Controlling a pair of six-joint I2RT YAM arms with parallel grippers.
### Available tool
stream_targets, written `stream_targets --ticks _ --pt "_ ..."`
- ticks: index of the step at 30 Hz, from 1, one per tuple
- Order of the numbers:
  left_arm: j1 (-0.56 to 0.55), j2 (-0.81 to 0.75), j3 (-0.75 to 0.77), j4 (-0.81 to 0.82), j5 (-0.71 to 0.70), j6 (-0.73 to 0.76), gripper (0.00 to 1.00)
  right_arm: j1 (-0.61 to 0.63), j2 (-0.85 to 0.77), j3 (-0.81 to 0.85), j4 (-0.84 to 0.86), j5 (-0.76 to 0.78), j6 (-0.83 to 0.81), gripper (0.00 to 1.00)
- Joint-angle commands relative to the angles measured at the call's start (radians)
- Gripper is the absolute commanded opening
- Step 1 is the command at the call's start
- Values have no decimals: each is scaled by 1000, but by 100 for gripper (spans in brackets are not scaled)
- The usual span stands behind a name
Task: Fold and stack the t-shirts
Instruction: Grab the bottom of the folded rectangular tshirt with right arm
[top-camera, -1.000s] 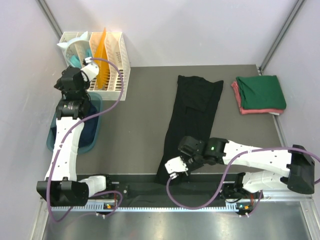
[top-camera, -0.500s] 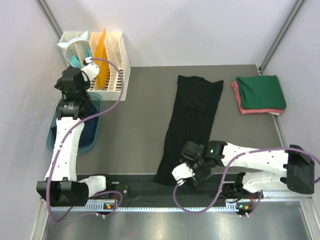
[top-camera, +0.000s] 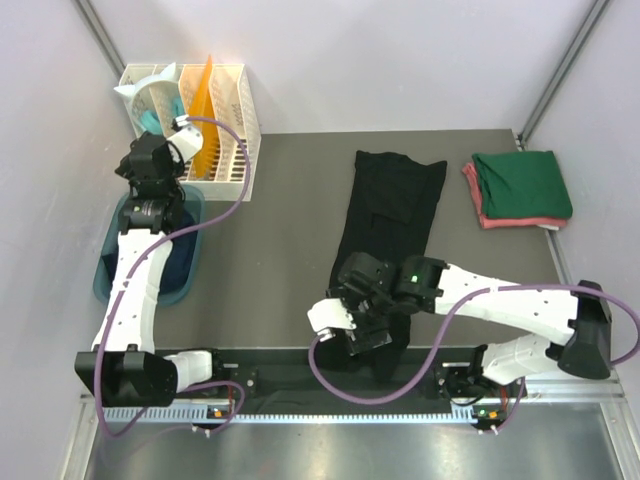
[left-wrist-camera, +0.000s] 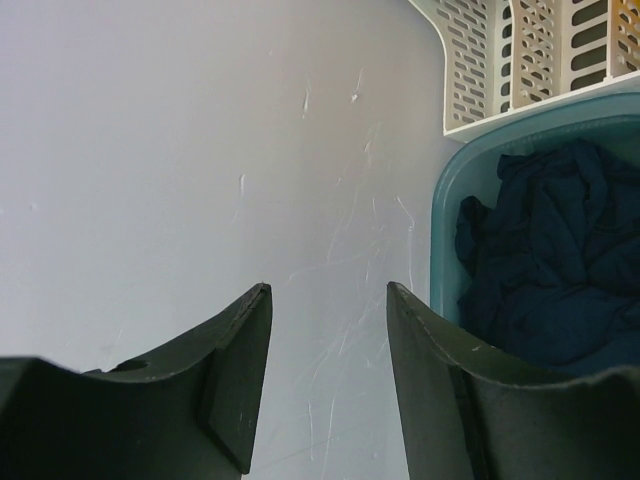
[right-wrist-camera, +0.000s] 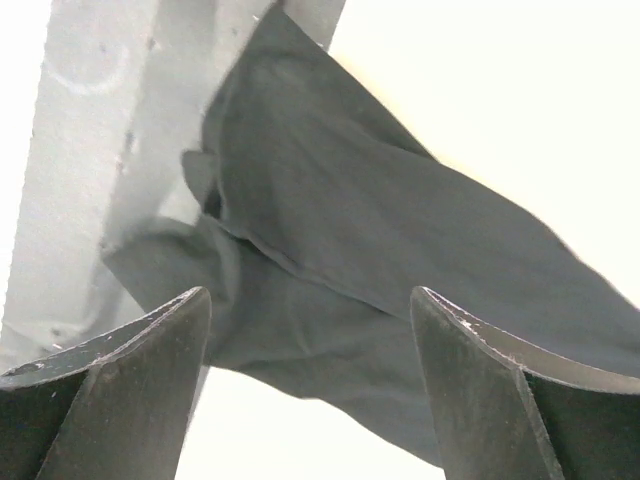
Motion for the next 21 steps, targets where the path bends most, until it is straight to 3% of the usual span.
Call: stream_targets --ticks 1,11,21 --pt "-5 -4 -4 95 11 0 55 25 39 -39 78 -52 110 81" --pt "-5 -35 -68 106 11 18 55 74 117 -191 348 34 184 83" --pt "-5 -32 -68 126 -3 60 56 113 162 -191 394 -27 256 85"
